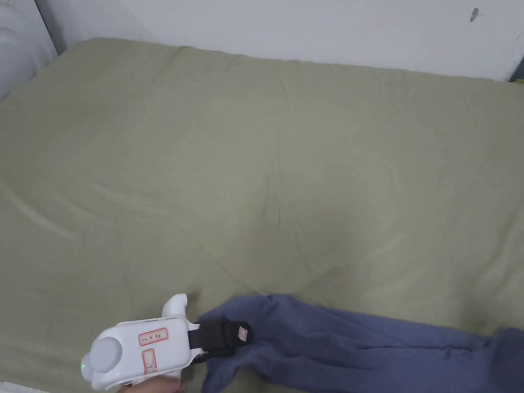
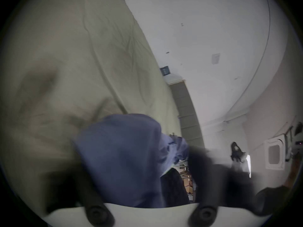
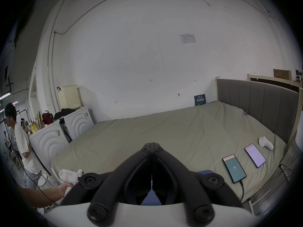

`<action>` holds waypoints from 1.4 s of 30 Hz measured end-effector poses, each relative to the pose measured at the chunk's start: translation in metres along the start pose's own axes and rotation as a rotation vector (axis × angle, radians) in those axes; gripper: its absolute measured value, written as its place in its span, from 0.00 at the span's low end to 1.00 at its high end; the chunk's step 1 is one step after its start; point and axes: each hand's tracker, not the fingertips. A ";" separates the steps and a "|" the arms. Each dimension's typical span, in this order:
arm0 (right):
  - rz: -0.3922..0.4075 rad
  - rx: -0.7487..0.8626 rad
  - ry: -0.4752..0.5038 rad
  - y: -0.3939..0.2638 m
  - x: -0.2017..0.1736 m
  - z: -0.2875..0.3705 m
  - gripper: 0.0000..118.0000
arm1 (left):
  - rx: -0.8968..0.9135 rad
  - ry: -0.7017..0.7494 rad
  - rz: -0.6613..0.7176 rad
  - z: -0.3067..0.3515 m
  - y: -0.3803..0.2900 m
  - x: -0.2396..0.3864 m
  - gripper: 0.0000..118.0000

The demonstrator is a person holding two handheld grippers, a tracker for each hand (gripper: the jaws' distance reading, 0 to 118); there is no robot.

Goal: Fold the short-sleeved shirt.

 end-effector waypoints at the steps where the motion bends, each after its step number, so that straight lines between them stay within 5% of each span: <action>1: -0.002 -0.001 0.000 0.000 0.001 0.000 0.00 | 0.019 -0.039 0.011 0.004 -0.003 -0.003 0.07; 14: -0.043 -0.010 -0.014 -0.008 0.013 0.002 0.00 | 0.249 0.109 -0.014 0.067 0.017 0.041 0.08; 20: -0.009 -0.001 -0.003 -0.012 0.015 0.006 0.00 | 0.273 0.360 -0.137 0.096 0.038 0.057 0.08; 27: 0.005 0.008 0.021 -0.012 0.016 0.002 0.00 | 0.277 0.424 -0.521 0.037 -0.015 0.183 0.08; 32: -0.007 0.016 0.028 -0.016 0.022 0.006 0.00 | 0.207 0.383 -0.546 -0.069 -0.053 0.210 0.08; 35: -0.021 0.013 0.025 -0.019 0.026 0.011 0.00 | 0.114 0.520 -0.580 -0.122 -0.063 0.196 0.08; 37: -0.020 0.016 0.019 -0.020 0.029 0.017 0.00 | 0.118 0.553 -0.591 -0.137 -0.058 0.182 0.26; 40: -0.013 0.013 0.008 -0.021 0.031 0.019 0.00 | 0.125 0.448 -0.604 -0.126 -0.056 0.185 1.00; 42: -0.012 0.012 0.006 -0.022 0.032 0.018 0.00 | 0.159 0.337 -0.630 -0.101 -0.056 0.200 1.00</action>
